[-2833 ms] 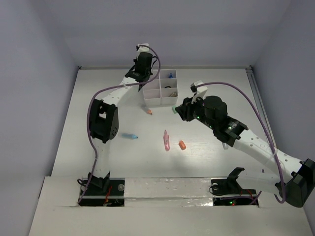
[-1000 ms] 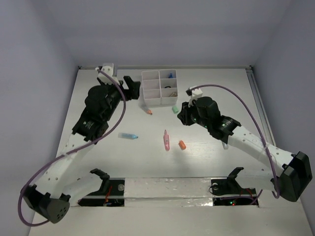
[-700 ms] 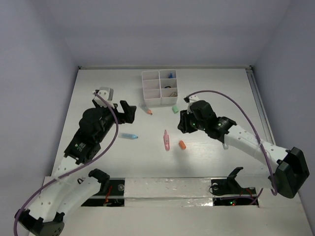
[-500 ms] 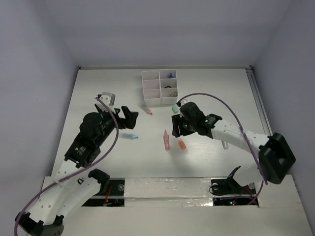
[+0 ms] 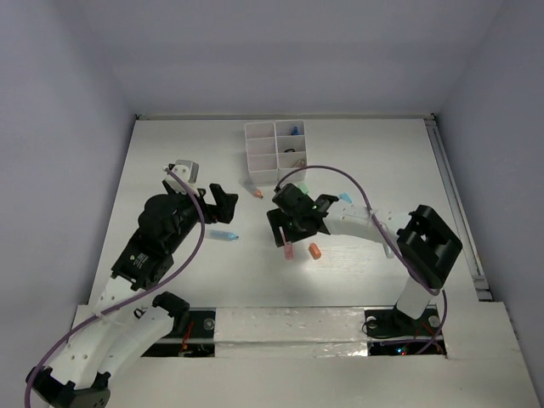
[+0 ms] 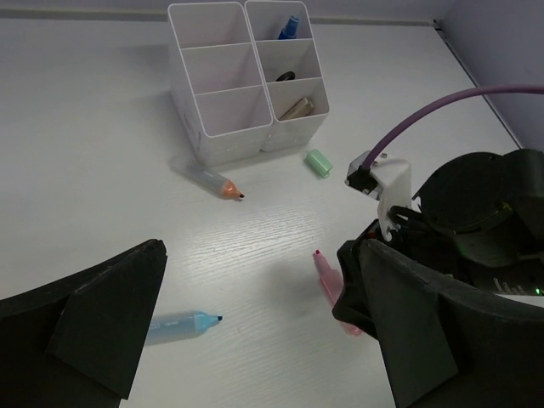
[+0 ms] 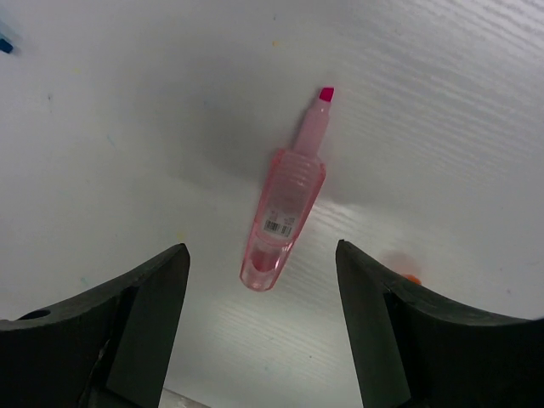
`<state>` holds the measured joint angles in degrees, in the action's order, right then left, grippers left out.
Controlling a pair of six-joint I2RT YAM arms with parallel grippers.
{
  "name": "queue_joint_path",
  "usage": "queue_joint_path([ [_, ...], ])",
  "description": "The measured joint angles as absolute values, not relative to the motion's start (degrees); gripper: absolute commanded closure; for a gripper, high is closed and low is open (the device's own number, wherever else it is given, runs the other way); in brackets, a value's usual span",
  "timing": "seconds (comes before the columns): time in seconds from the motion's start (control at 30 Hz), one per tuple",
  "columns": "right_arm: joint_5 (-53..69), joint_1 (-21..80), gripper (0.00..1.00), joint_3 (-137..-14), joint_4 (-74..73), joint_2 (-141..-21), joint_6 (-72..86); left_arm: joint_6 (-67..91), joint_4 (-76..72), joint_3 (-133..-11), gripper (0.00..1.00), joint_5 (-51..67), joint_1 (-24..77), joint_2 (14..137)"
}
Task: Sort the stationery into containers
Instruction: Pick up the pen from the center of the board.
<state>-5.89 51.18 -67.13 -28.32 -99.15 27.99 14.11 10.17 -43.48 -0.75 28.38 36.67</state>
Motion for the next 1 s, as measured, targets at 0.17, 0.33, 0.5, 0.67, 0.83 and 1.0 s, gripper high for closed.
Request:
queue_joint_path([
  [0.17, -7.25, 53.49, 0.32, -66.78, -31.18, -99.15, 30.3, 14.11, 10.15, -43.48, 0.04, -0.75, 28.38, 36.73],
  [0.33, -7.27, 54.65, 0.39, -64.18, -31.18, -99.13, 32.6, 14.11, 10.15, -43.48, 0.04, -0.73, 28.38, 37.26],
  [0.5, -7.03, 54.85, 0.5, -62.46, -30.98, -99.13, 34.09, 14.11, 10.15, -43.48, 0.04, -0.73, 27.86, 37.39],
  [0.67, -7.07, 54.85, 0.52, -60.97, -30.15, -99.15, 34.92, 14.11, 10.15, -43.48, 0.04, -0.73, 27.64, 37.39],
  [0.83, -7.07, 54.85, 0.52, -60.93, -29.26, -99.18, 35.0, 14.11, 10.15, -43.48, 0.03, -0.73, 27.64, 37.39],
  [1.0, -7.07, 54.85, 0.76, -60.93, -28.42, -99.42, 35.14, 14.11, 10.15, -43.48, 0.03, -0.71, 27.24, 37.39],
])
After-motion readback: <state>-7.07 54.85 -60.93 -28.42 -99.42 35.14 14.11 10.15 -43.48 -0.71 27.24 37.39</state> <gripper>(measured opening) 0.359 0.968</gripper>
